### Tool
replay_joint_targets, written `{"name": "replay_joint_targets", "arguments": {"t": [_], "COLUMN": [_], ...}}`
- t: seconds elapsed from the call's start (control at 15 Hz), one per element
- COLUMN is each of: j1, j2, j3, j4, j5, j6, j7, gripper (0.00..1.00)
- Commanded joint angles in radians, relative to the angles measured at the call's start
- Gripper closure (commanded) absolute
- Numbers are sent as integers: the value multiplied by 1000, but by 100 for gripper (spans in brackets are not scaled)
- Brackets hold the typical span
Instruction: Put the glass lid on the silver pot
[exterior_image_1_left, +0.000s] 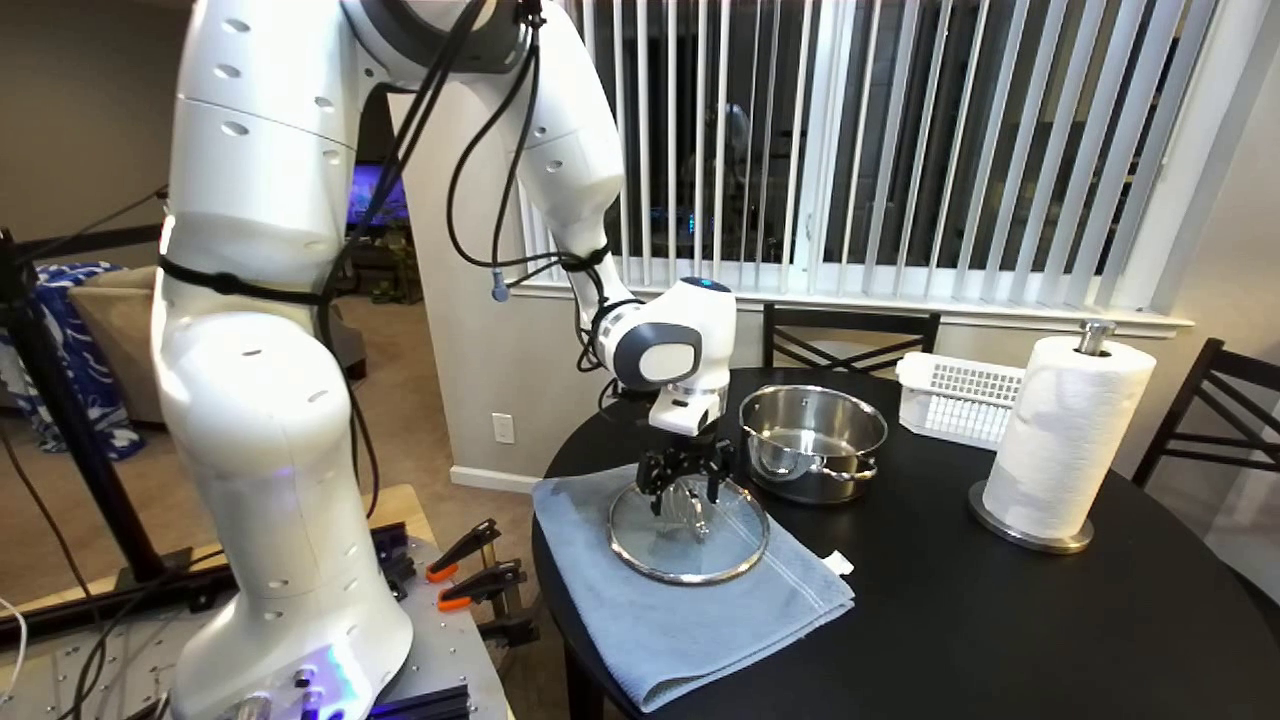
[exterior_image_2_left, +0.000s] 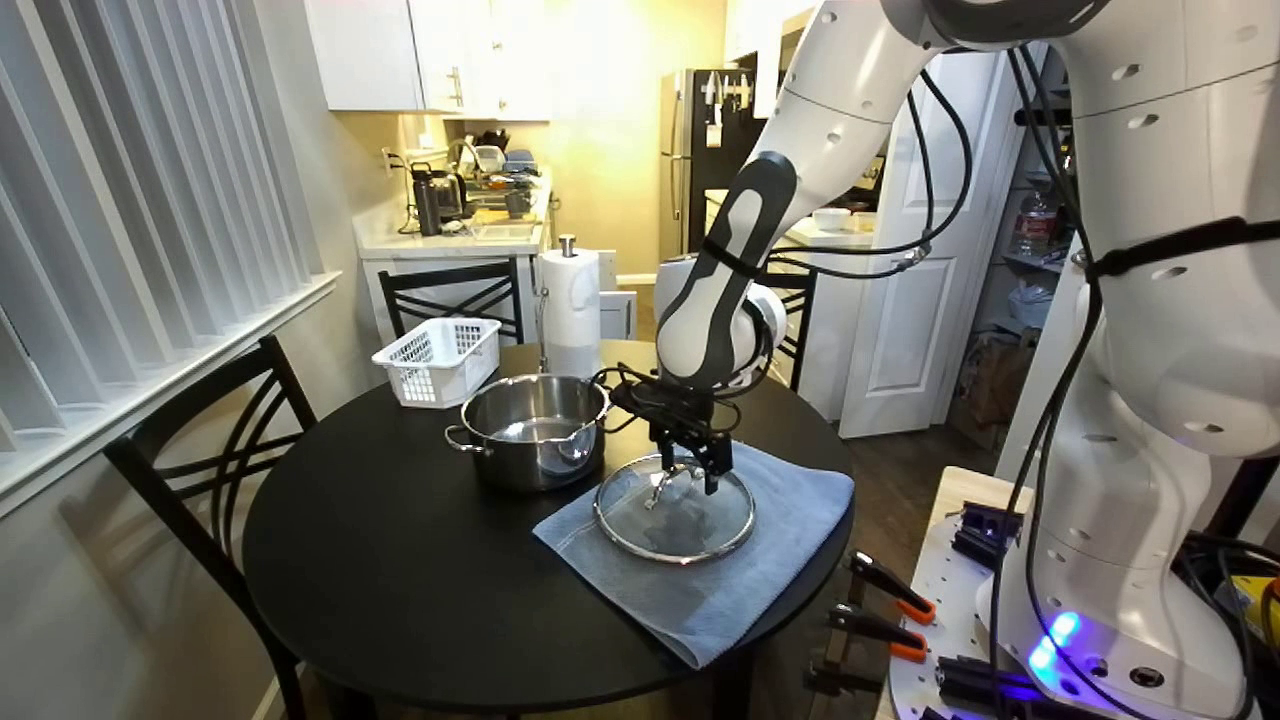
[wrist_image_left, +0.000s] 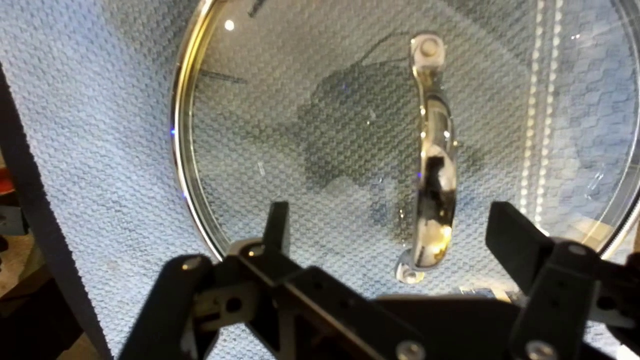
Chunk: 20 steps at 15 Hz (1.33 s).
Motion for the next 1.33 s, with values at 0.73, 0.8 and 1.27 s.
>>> {"name": "replay_joint_targets", "arguments": {"t": [0.73, 0.8, 1.27], "j1": [17, 17, 13], "j2": [-61, -61, -75], "j3": [3, 3, 6], "j4": [-33, -33, -44], "j5": [-60, -61, -57], "j6": [-3, -3, 10], "j7": [88, 89, 83], "gripper": [0, 0, 59]}}
